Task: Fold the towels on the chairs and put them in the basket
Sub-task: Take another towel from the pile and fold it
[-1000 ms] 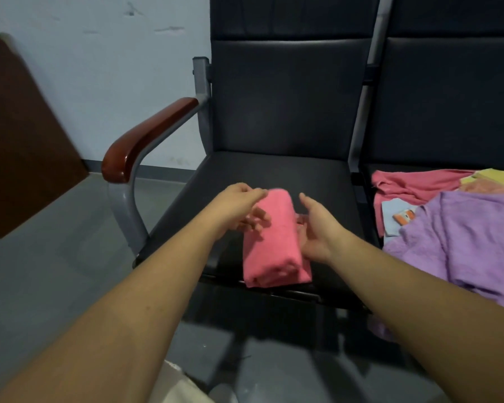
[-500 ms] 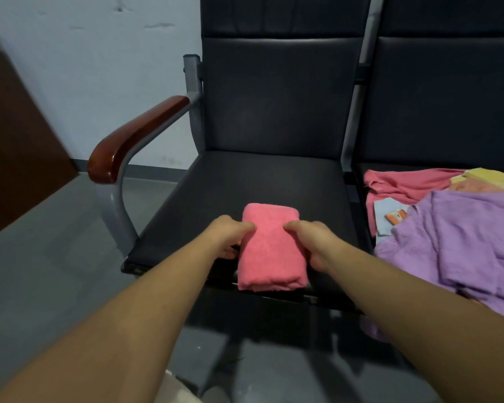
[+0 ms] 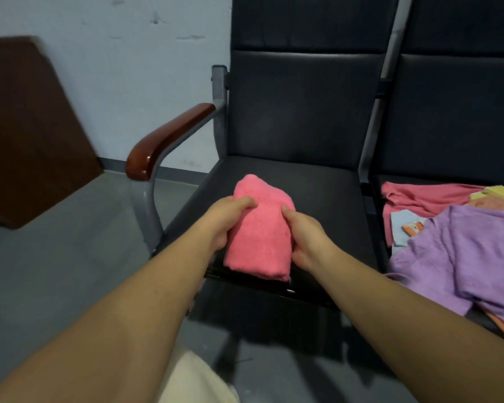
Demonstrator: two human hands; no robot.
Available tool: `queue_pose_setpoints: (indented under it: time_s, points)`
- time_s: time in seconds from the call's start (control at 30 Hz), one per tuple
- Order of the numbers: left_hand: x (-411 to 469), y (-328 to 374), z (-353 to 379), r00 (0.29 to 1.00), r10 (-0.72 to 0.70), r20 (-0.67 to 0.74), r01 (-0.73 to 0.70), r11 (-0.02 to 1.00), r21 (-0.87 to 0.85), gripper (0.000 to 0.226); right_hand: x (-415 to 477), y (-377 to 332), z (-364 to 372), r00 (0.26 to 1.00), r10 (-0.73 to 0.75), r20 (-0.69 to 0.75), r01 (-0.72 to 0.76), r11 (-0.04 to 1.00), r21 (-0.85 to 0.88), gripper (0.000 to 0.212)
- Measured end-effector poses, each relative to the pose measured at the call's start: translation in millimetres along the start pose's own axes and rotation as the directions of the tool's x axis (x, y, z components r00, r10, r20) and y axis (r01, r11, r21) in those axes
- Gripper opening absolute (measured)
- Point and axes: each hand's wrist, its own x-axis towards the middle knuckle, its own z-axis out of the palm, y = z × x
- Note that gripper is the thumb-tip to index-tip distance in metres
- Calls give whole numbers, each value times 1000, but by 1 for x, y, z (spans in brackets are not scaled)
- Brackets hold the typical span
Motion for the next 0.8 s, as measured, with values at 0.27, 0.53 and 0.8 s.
queue_pose_setpoints:
  time_s: [0.27,0.53,0.8]
  points:
    - [-83,28,-131,977,129,-168,-175,938,-298,39,-55,-16,136,956,-72,284,90,995,-52,35]
    - [-177,-54,-271,905,96,-415,-291,851,-437,45,-125,74,271,868,90,488,58,958,-280,28]
    - [-219,-208,-328,826,-185,-533,-209,777,-594,42,-137,224,314,844,263,468,106,773,-626,16]
